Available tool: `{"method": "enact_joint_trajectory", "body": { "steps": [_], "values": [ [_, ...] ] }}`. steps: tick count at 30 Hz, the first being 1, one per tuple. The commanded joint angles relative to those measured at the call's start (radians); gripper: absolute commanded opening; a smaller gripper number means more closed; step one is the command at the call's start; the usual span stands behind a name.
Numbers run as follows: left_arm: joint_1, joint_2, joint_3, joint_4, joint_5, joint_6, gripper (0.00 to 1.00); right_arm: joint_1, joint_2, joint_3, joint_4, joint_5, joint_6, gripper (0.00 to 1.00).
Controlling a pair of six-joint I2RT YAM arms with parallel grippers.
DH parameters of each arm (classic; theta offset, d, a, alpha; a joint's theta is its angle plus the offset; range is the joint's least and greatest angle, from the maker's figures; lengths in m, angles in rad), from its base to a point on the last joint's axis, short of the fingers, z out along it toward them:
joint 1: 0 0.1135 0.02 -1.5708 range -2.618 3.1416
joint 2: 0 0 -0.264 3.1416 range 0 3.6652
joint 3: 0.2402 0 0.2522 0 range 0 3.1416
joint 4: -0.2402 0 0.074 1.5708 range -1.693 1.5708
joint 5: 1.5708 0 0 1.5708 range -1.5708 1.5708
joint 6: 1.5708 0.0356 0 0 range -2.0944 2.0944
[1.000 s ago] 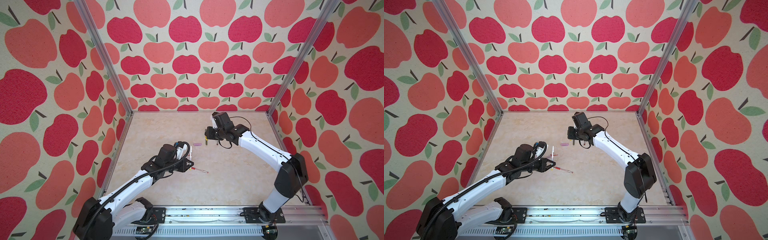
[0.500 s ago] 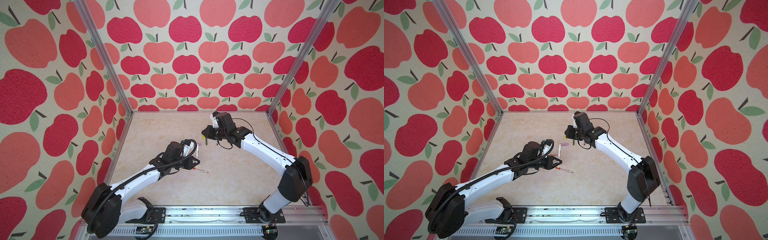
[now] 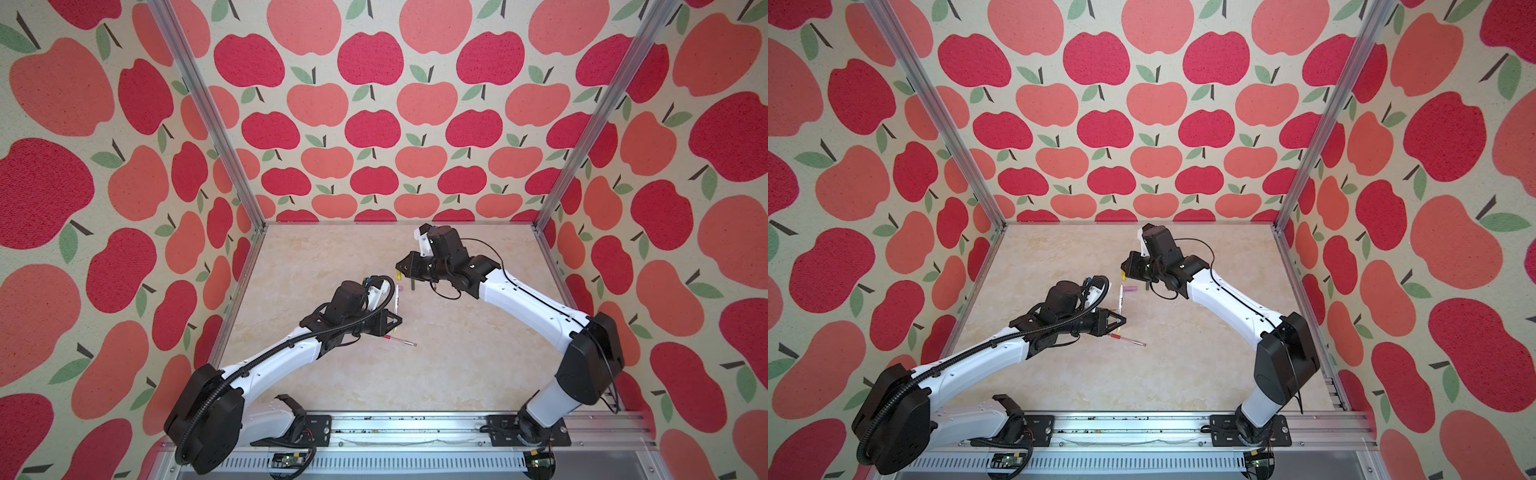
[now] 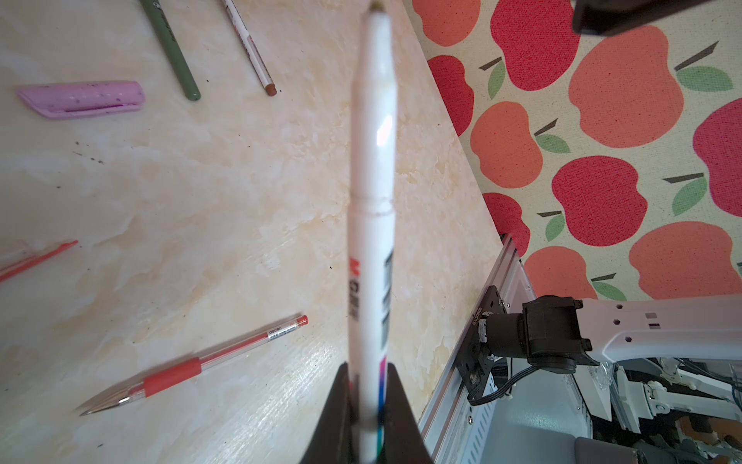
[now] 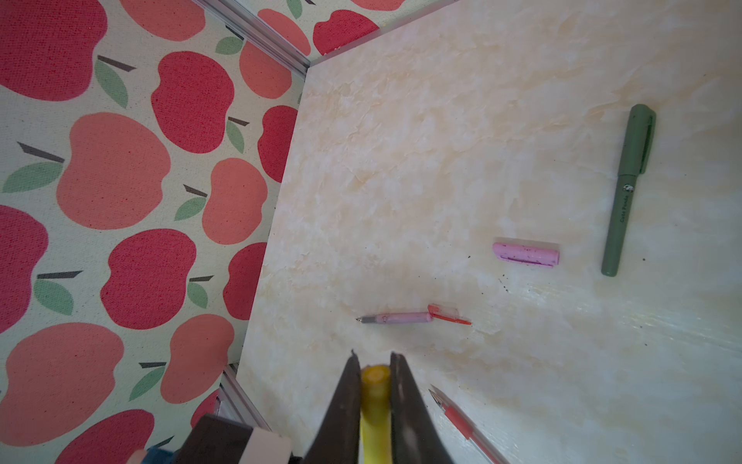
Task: Insert the pens into the pen caps
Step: 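Push the yellow cap down onto the white pen tip with right gripper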
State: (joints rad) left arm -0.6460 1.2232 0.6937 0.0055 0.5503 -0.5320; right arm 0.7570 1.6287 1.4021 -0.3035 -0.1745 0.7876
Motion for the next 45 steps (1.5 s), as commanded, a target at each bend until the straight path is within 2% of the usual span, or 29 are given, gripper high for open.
{"method": "enact_joint_trajectory", "body": {
  "steps": [1, 20, 45],
  "values": [
    [-0.006, -0.011, 0.012, 0.019, -0.006, 0.005, 0.00, 0.010, 0.000, 0.017, 0.007, -0.007, 0.009, 0.16],
    [-0.004, -0.035, -0.003, 0.017, -0.042, 0.004, 0.00, 0.030, -0.018, 0.012, -0.005, 0.013, 0.000, 0.15],
    [-0.004, -0.029, -0.003, 0.011, -0.036, 0.006, 0.00, 0.027, -0.023, 0.033, -0.005, 0.017, -0.002, 0.15]
  ]
}}
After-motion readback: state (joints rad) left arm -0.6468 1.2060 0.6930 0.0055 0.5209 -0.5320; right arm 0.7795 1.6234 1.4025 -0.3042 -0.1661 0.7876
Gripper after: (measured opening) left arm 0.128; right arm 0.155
